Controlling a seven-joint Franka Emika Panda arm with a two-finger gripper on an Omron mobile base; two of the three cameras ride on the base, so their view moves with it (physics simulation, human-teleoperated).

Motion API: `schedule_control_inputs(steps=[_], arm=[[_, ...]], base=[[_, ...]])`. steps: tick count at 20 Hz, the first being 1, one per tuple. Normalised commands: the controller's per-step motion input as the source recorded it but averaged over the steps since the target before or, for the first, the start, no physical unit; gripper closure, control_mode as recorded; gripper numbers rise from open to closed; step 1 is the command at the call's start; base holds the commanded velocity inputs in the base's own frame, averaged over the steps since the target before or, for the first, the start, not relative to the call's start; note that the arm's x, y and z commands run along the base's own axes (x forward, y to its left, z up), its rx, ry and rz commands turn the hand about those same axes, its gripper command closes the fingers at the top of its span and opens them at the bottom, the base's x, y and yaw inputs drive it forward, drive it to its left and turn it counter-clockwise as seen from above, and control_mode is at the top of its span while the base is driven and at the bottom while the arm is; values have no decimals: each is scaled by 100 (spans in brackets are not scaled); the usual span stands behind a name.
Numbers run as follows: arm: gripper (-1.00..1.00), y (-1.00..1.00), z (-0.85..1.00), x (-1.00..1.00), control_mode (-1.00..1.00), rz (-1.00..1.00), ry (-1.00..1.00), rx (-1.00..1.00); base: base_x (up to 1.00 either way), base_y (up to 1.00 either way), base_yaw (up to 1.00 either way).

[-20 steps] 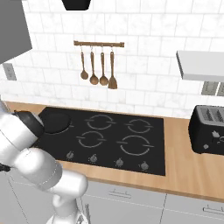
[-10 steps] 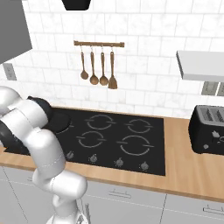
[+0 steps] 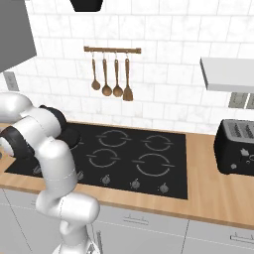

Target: Pick the kettle from the counter and place it on a stove burner. Then turn the burner on.

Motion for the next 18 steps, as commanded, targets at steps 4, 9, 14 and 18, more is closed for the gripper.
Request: schedule_control_inputs(steps=[4, 9, 14, 18], arm=[[-100, -1, -5, 0, -100, -26, 1, 5], [-100, 0, -28, 5, -100, -12, 0, 0], [-100, 17, -44, 35, -100, -6, 7, -1], [-100, 22, -7, 36, -100, -4, 13, -1]], base=[[0, 0, 0], [0, 0, 0], [0, 0, 0], [0, 0, 0]])
